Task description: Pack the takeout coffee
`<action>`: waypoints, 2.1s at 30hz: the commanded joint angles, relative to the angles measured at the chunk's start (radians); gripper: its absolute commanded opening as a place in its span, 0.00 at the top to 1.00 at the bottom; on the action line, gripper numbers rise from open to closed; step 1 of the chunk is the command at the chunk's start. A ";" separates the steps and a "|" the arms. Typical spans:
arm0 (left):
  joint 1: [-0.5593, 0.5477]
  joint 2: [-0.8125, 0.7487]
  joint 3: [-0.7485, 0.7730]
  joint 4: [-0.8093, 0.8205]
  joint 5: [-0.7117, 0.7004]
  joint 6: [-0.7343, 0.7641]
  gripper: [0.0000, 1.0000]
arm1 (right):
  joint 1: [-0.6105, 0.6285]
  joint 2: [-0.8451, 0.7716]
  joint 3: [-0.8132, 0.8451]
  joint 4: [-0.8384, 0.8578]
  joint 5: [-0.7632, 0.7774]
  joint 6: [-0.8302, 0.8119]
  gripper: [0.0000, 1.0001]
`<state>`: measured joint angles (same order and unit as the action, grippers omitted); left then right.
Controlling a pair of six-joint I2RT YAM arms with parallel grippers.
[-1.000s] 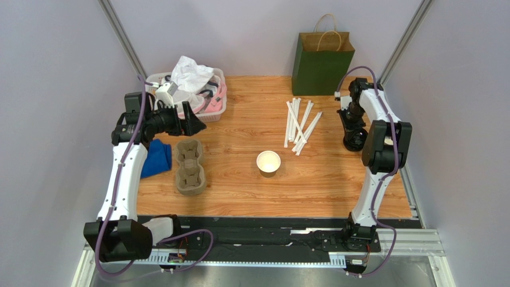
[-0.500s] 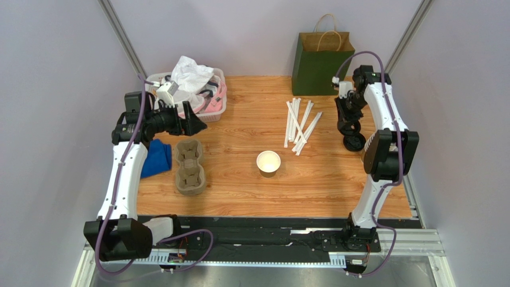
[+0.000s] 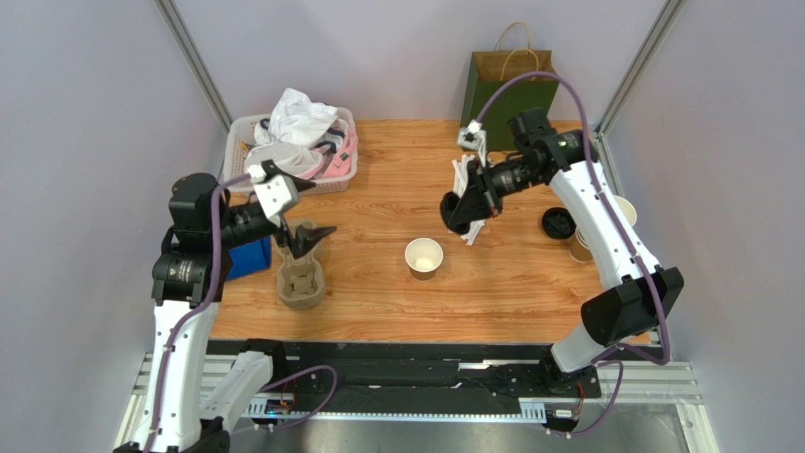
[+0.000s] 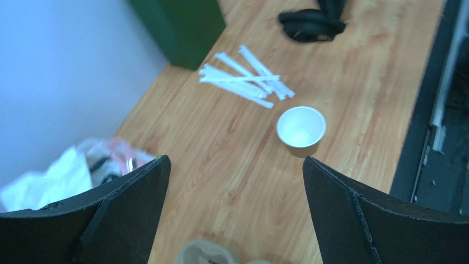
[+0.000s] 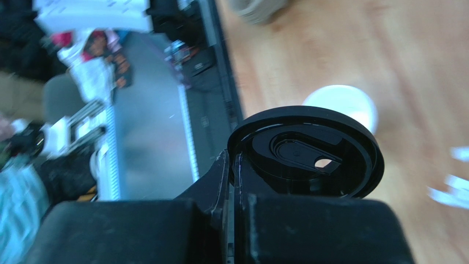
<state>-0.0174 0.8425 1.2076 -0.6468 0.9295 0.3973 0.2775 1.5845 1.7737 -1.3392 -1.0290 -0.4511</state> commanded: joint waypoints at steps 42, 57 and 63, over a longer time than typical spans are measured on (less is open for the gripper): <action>-1.043 0.176 -0.049 -0.155 -0.485 0.738 0.79 | 0.500 0.054 -0.054 -0.327 -0.151 -0.043 1.00; -0.701 0.197 0.055 0.022 -0.238 -0.373 1.00 | 0.095 0.017 0.225 -0.026 0.249 0.242 0.40; -0.482 0.207 -0.032 0.323 -0.161 -0.809 1.00 | 0.094 -0.185 -0.014 0.362 0.493 0.423 0.32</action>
<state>-0.5774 1.0672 1.2144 -0.5510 0.7010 -0.0189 0.3668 1.5482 1.8545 -1.2507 -0.7258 -0.1913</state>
